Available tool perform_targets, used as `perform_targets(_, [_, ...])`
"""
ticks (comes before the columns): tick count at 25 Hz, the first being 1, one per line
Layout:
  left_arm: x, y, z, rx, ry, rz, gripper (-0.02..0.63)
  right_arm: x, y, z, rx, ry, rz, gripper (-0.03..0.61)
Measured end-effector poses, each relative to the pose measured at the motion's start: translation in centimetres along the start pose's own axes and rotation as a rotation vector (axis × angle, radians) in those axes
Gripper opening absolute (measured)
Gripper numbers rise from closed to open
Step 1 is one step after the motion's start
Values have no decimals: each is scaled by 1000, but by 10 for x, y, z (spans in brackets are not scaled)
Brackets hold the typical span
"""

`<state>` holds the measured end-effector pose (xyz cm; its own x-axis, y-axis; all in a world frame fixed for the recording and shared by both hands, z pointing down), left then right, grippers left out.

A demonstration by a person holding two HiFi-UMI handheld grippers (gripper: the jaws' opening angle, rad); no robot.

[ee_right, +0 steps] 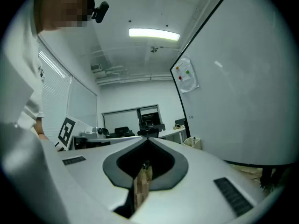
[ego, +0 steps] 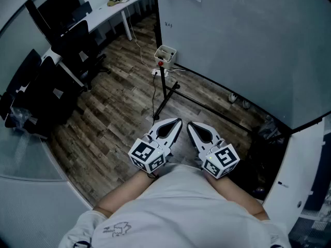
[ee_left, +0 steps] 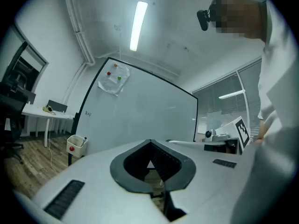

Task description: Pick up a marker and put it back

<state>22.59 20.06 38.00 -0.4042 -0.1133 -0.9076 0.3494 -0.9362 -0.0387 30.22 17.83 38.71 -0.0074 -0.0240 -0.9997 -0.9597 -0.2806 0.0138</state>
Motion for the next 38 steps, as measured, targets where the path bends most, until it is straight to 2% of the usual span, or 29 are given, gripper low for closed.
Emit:
perform_targets(8, [-2, -4, 11, 8, -9, 5, 6, -6, 9, 0, 4, 24, 2, 11])
perform_targets(16, [0, -8, 45, 18, -41, 12, 6, -18, 40, 1, 11, 52, 24, 11])
perform_targets(23, [19, -7, 99, -25, -63, 29, 6, -21, 100, -2, -16, 59, 48, 12])
perform_targets(28, [49, -6, 146, -63, -52, 45, 6, -18, 152, -5, -59, 81, 46, 12])
perform_targets(32, [74, -14, 188, -70, -57, 55, 6, -15, 198, 1, -71, 93, 49, 11])
perform_targets(38, [88, -29, 229, -99, -70, 96, 6, -17, 251, 15, -71, 112, 58, 11])
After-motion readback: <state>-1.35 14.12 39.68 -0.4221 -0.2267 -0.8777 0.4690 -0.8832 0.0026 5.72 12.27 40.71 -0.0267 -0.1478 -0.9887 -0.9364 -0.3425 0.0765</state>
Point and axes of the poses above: the fingertips, and each gripper's own axes: y forward along the fingers, z to its left, x out of its top, the point moved 3 cm from there along -y, backward along the fingers, and after that the axes turned 11 degrees about -y, right-handed, at the moved point
